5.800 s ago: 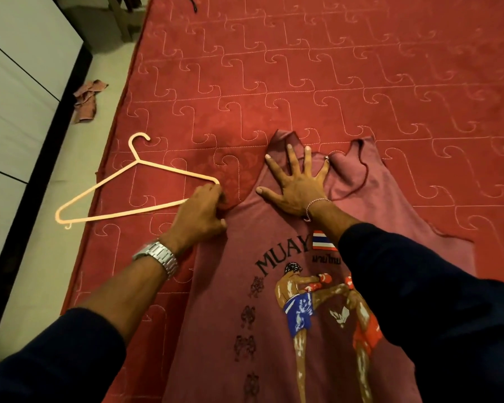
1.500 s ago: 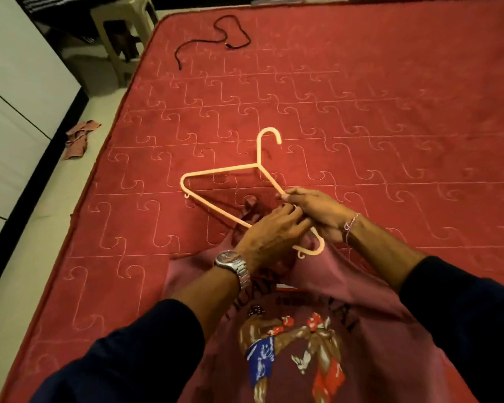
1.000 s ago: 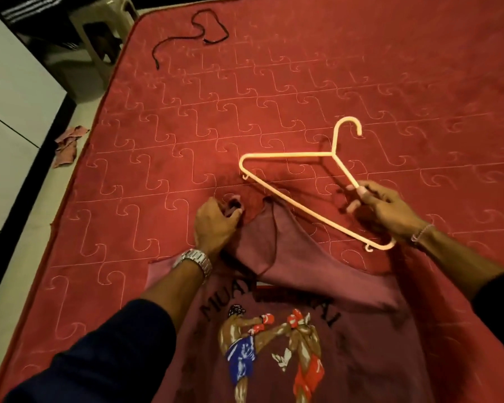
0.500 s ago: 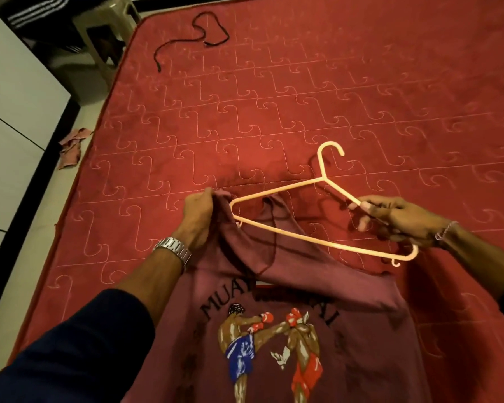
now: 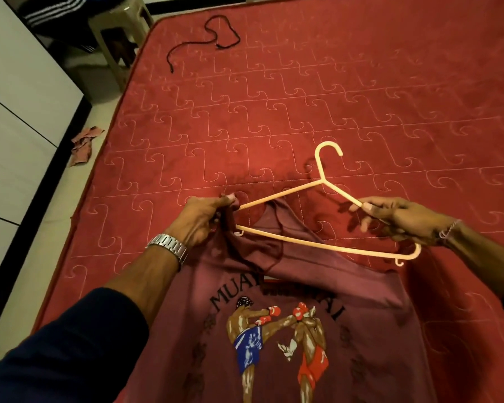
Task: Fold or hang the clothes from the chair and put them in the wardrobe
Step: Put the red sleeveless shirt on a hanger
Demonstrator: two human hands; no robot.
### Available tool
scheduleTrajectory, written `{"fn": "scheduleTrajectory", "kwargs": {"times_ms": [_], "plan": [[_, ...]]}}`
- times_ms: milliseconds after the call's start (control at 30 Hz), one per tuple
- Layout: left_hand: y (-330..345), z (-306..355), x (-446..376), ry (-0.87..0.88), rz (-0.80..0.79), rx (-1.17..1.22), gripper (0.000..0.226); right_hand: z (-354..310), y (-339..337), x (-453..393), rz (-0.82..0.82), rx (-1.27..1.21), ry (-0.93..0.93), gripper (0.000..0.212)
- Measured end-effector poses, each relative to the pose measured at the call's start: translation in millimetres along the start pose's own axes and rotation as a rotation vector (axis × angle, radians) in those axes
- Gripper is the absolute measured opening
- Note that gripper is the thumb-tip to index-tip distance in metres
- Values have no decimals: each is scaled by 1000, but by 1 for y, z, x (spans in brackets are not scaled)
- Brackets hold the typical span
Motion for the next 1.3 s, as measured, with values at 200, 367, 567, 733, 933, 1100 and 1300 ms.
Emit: {"fn": "scheduleTrajectory", "kwargs": {"times_ms": [200, 367, 567, 733, 933, 1100, 1300], "plan": [[-11, 0, 4, 18, 63, 69, 13, 4, -6, 10, -5, -22, -17, 73], [-16, -1, 11, 83, 28, 69, 14, 7, -13, 16, -10, -70, -43, 84], [-4, 11, 31, 135, -9, 175, 27, -4, -9, 18, 39, 11, -40, 32], [-2, 23, 40, 163, 8, 40, 32, -12, -2, 18, 27, 52, -41, 30], [-10, 29, 48, 221, 57, 144, 16, -16, -1, 23, 123, 143, -96, 29], [-19, 26, 45, 172, 89, 177, 65, -13, -5, 26, 195, 68, -127, 29], [-18, 30, 50, 263, 186, -90, 65, -14, -3, 32, 106, 22, -112, 32]]}}
Point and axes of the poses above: each hand's wrist, its own x-axis away from the middle knuckle, its own y-axis out of the palm, z = x × y, the point moved 5 cm from there along -x, towards the middle knuckle, and after that the axes turned 5 degrees about y, right-handed, at the moved point
